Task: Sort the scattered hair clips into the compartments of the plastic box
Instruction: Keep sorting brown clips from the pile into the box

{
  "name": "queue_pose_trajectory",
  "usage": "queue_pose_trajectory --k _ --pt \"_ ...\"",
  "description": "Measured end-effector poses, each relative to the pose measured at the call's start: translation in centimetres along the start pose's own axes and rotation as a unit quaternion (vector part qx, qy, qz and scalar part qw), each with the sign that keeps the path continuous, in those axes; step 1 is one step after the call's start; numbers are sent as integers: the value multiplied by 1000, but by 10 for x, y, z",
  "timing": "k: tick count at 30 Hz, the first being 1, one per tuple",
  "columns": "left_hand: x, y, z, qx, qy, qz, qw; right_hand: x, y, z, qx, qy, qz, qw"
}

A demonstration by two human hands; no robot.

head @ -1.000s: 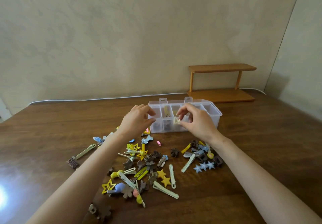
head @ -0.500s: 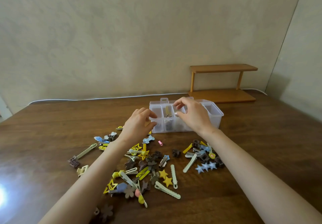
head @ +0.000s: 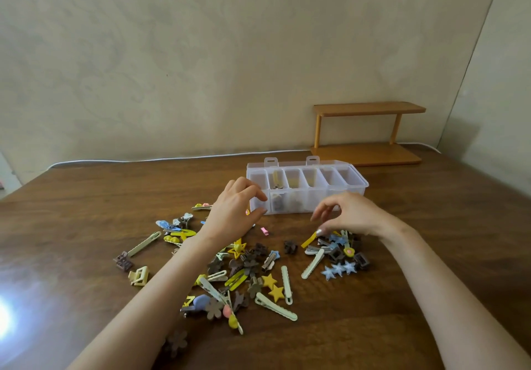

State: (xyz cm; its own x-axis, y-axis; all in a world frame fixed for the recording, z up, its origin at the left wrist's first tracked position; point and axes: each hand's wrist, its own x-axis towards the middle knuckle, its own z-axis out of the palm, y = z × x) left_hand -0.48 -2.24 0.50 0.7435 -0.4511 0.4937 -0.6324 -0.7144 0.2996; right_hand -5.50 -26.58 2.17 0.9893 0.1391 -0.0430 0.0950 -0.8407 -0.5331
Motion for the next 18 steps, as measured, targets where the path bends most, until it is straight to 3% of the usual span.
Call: queue_pose_trajectory --k 7,18 --pt "-1 1 1 -10 -6 1 1000 1 5 0 21 -26 9 999" --pt "-4 5 2 -6 12 11 1000 -4 -10 3 163 53 -85 982"
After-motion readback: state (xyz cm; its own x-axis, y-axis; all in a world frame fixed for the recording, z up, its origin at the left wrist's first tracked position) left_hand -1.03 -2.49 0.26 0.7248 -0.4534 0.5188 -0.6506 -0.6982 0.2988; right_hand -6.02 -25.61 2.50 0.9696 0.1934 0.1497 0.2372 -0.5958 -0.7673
